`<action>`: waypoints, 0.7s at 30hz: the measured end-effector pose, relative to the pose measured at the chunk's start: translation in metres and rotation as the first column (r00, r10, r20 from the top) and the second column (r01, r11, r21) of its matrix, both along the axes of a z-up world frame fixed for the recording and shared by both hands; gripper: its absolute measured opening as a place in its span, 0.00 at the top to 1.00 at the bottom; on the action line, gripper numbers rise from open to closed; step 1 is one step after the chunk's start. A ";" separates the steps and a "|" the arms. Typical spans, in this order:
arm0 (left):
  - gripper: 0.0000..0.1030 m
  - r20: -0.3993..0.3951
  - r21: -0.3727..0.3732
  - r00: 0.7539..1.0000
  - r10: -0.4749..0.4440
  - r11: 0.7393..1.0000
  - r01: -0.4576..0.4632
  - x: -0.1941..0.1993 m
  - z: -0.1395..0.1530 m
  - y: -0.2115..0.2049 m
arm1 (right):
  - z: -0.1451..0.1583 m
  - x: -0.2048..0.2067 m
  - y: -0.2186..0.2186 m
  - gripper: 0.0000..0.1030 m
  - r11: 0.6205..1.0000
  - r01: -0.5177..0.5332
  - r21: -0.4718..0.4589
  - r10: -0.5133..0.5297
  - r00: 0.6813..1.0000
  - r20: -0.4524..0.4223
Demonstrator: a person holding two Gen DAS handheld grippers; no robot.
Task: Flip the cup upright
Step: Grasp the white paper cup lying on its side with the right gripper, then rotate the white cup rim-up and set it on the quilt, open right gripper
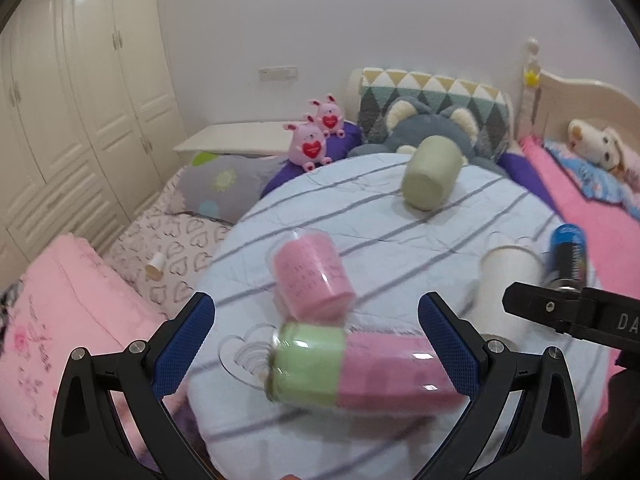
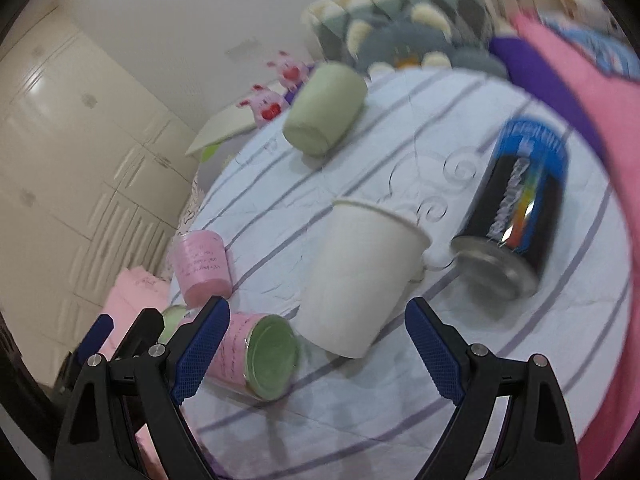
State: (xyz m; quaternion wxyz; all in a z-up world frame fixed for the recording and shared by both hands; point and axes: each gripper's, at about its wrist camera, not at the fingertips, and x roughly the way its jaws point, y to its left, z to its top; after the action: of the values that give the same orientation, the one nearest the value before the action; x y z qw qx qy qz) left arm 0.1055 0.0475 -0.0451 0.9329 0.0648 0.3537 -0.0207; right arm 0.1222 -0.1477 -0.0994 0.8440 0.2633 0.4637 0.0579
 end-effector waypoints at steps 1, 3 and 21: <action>0.00 -0.004 0.005 1.000 -0.005 1.000 0.005 0.004 -0.002 0.000 | -0.002 0.004 0.002 0.12 1.000 0.005 0.002 -0.005 1.000 -0.009; 0.00 -0.024 0.005 1.000 -0.020 1.000 0.021 0.014 -0.005 0.001 | -0.006 0.011 0.005 0.12 1.000 0.018 -0.005 -0.018 1.000 -0.023; 0.00 -0.068 0.017 0.997 -0.028 0.999 0.029 0.049 -0.016 0.011 | -0.029 0.070 0.009 0.32 0.990 -0.027 -0.141 0.012 0.994 -0.108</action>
State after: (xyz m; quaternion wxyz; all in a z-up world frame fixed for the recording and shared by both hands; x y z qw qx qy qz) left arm 0.1548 0.0583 -0.0614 0.9194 0.0775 0.3842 -0.0329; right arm 0.1921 -0.1391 -0.1280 0.8340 0.2008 0.5135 0.0188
